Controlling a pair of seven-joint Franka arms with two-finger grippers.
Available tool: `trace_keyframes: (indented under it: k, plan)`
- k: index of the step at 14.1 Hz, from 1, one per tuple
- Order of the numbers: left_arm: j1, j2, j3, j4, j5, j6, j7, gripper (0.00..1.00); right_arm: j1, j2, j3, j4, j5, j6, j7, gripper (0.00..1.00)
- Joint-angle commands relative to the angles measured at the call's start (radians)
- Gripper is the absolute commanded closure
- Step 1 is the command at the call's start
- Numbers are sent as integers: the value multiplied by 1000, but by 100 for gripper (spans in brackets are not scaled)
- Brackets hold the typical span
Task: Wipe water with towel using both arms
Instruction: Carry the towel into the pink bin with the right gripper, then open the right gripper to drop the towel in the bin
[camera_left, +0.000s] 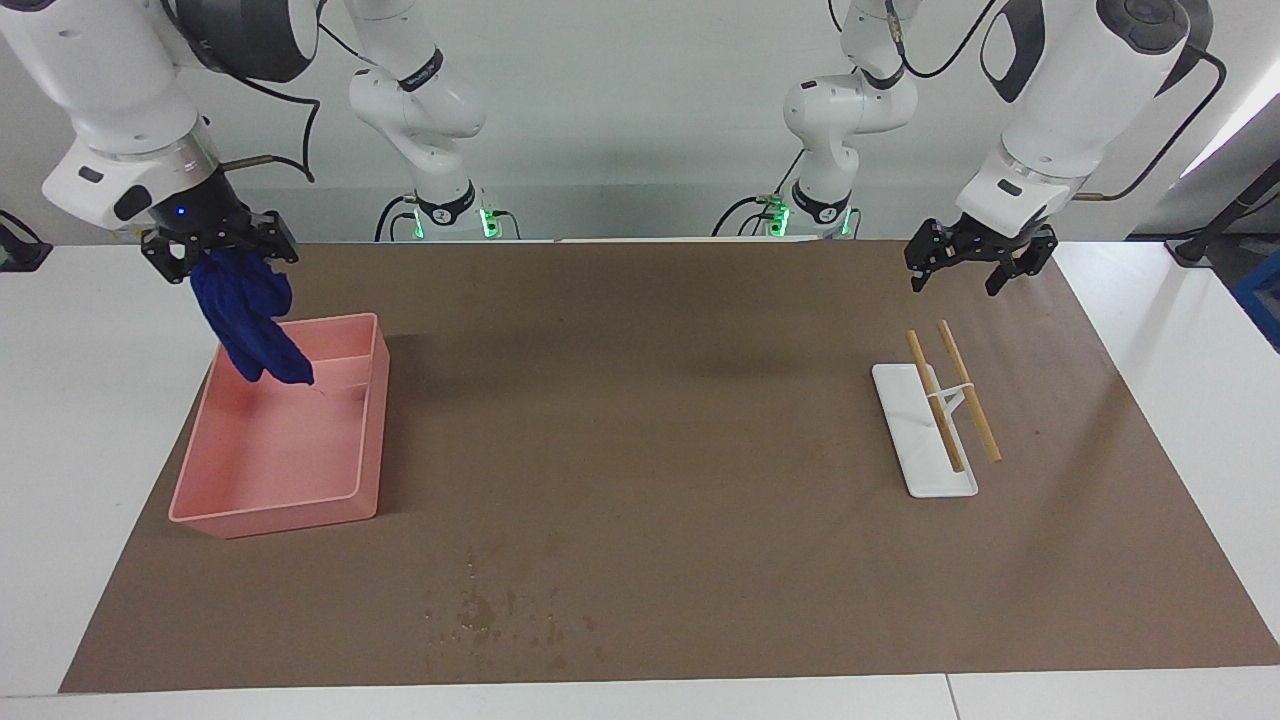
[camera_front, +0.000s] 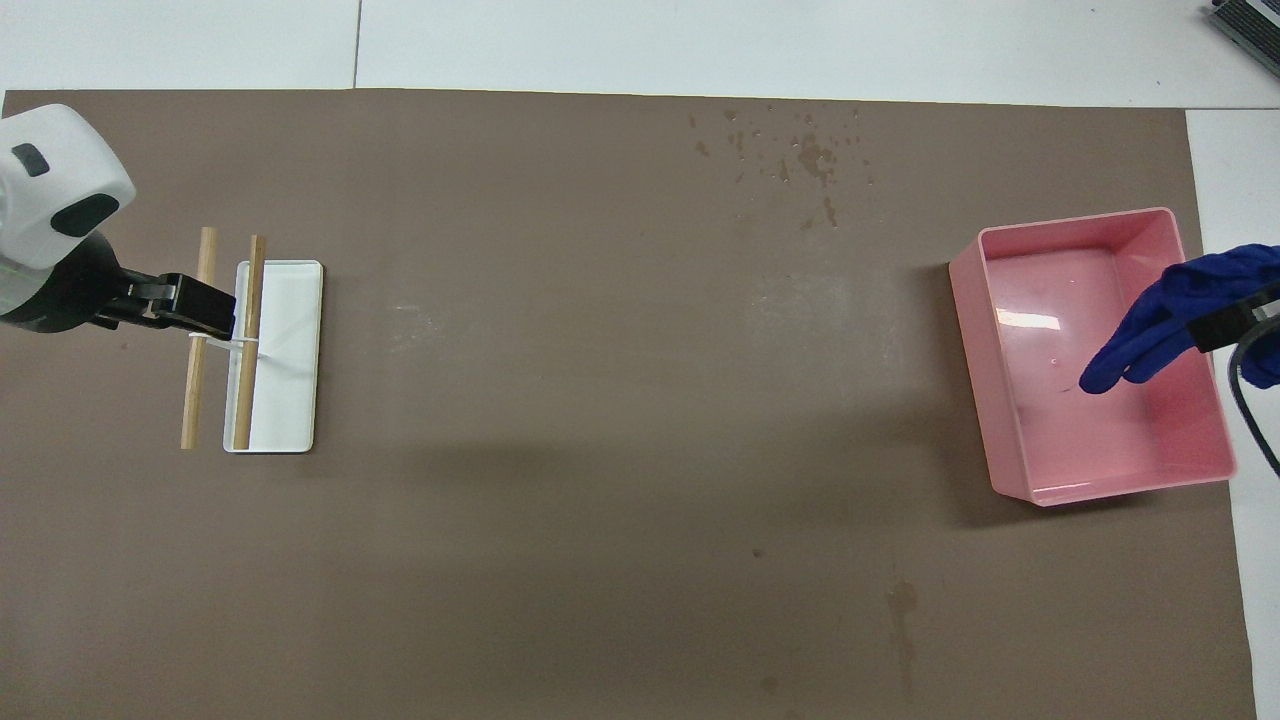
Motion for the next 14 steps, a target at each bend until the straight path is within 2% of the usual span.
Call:
trace_keyframes:
  k: [1,3,6,7,10,12,13,14]
  plan:
    - [4,-22,2,-23,-1,4,7,0,-40,-57,15,-153,-20,134,-77,100]
    - [4,-21,2,-23,-1,4,7,0,-38,-55,15,-199,-18,187,-71,100]
    - [4,-21,2,-23,1,2,7,0,-49,-92,12,-335,-18,327,-75,100]
    - [4,-22,2,-23,-1,2,7,0,-81,-97,13,-373,-18,374,-86,100]
    - [4,-21,2,-23,-1,2,7,0,-147,-66,13,-395,-17,405,-156,100]
    - [4,-21,2,-23,-1,2,7,0,-150,-58,13,-411,-17,413,-143,100]
    - [4,-21,2,-23,1,2,7,0,-144,-58,13,-412,-17,416,-137,99]
    - [4,-21,2,-23,-1,2,7,0,-144,-58,13,-414,-17,416,-121,88]
